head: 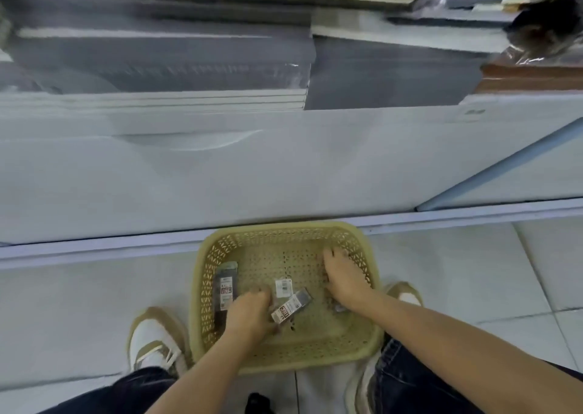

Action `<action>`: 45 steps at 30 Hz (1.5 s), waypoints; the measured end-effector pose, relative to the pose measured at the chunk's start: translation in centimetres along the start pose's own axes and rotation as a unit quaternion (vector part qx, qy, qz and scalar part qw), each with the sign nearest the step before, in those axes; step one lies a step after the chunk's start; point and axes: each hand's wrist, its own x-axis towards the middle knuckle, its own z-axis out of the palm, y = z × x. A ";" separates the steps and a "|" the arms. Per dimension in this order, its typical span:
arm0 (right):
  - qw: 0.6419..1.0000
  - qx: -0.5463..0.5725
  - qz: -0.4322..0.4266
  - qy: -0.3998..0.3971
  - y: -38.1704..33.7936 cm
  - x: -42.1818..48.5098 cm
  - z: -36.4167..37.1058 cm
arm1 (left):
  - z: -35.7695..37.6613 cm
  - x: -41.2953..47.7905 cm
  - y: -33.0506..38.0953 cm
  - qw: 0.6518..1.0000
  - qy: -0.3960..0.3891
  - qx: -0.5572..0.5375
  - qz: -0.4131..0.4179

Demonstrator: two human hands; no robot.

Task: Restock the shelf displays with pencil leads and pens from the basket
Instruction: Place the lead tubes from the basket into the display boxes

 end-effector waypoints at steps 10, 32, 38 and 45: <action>0.996 0.078 0.043 0.003 0.8 1.4 1.6 | 0.2 0.9 -0.7 0.988 0.072 -0.132 -0.040; 0.916 0.372 -0.136 -0.070 2.8 -0.2 -6.0 | -9.0 3.2 4.2 0.833 -0.003 -0.543 0.109; 0.896 0.434 -0.086 0.013 9.8 -0.9 -9.9 | -6.5 5.7 8.1 0.891 0.041 -0.447 0.071; 0.889 0.458 -0.014 -0.019 12.3 -1.4 -4.9 | -1.8 7.2 13.3 0.886 -0.053 -0.460 -0.003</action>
